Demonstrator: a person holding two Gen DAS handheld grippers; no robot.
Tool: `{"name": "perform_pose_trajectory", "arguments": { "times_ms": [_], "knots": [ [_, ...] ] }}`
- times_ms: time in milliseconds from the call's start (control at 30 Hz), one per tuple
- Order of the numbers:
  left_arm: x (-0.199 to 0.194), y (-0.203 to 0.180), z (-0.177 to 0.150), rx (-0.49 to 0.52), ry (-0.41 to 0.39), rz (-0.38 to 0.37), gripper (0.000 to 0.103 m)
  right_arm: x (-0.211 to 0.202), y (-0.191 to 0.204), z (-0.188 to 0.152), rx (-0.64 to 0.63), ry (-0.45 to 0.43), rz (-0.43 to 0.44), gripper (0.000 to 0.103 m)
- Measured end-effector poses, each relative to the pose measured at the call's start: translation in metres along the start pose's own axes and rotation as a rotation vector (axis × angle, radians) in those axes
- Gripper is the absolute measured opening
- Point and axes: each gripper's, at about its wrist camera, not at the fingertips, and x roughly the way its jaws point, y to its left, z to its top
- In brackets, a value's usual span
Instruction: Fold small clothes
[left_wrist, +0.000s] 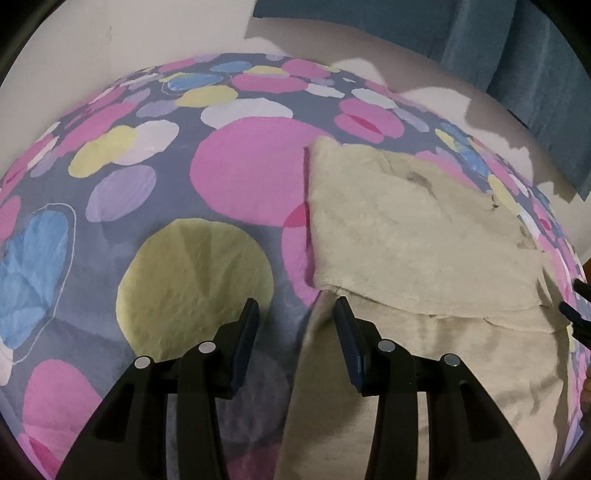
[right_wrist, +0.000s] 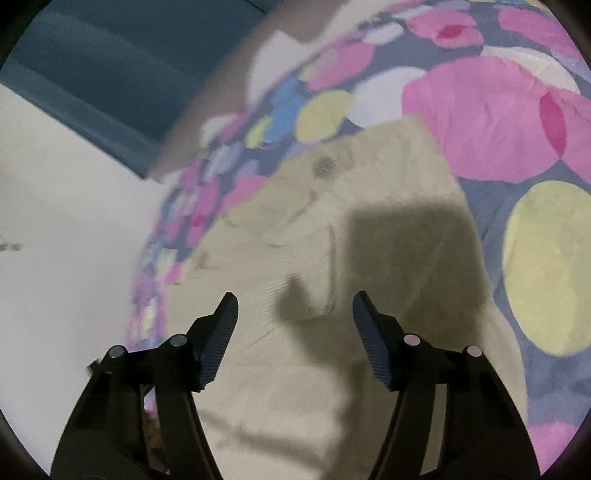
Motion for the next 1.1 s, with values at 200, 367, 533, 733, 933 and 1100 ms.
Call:
{"name": "perform_pose_trajectory", "arguments": {
  "times_ms": [200, 367, 533, 733, 933, 1100],
  "knots": [
    [-0.001, 0.002, -0.004, 0.012, -0.006, 0.006, 0.043, 0.032, 0.004, -0.007, -0.039, 0.058, -0.046, 0.005],
    [0.000, 0.001, -0.004, 0.013, -0.007, 0.007, 0.044, 0.030, -0.008, -0.010, -0.029, 0.042, -0.048, 0.004],
    [-0.002, 0.001, -0.003, 0.019, -0.009, 0.007, 0.046, 0.030, -0.006, -0.010, -0.035, 0.035, -0.057, 0.004],
    [-0.016, 0.003, -0.008, 0.052, -0.004, -0.024, 0.046, -0.009, 0.005, -0.017, -0.080, 0.016, 0.020, 0.020],
    [-0.052, 0.015, -0.044, 0.098, 0.054, -0.150, 0.054, -0.092, -0.018, -0.056, -0.146, -0.025, 0.003, 0.053],
    [-0.084, 0.039, -0.089, 0.065, 0.127, -0.273, 0.054, -0.149, -0.065, -0.103, -0.102, -0.020, -0.056, 0.053]
  ]
}}
